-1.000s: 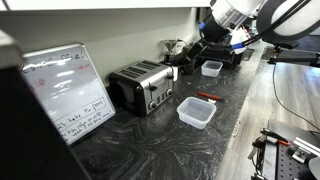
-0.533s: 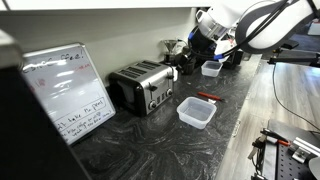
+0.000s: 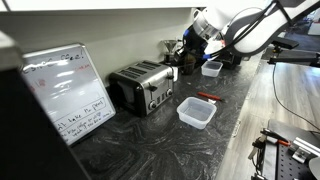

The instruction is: Turn on the right toaster

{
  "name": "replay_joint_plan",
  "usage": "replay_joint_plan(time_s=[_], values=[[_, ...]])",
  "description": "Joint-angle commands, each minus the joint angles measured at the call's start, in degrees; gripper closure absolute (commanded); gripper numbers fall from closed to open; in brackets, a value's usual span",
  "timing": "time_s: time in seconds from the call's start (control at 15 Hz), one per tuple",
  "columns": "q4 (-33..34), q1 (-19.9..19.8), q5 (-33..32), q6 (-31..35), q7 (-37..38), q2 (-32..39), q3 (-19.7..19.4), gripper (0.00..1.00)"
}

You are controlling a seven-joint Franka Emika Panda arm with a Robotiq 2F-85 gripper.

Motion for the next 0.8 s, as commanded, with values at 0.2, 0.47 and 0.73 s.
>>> replay_joint_plan(time_s=[0.2, 0.47, 0.73], values=[[5.9, -2.3, -10.7, -0.7, 6.6, 6.1, 0.5, 1.00], [7.9, -1.0, -12.3, -5.3, 7.4, 9.3, 0.1, 1.00], [8.6, -0.9, -10.1, -6.9, 5.4, 12.0, 0.2, 1.00]])
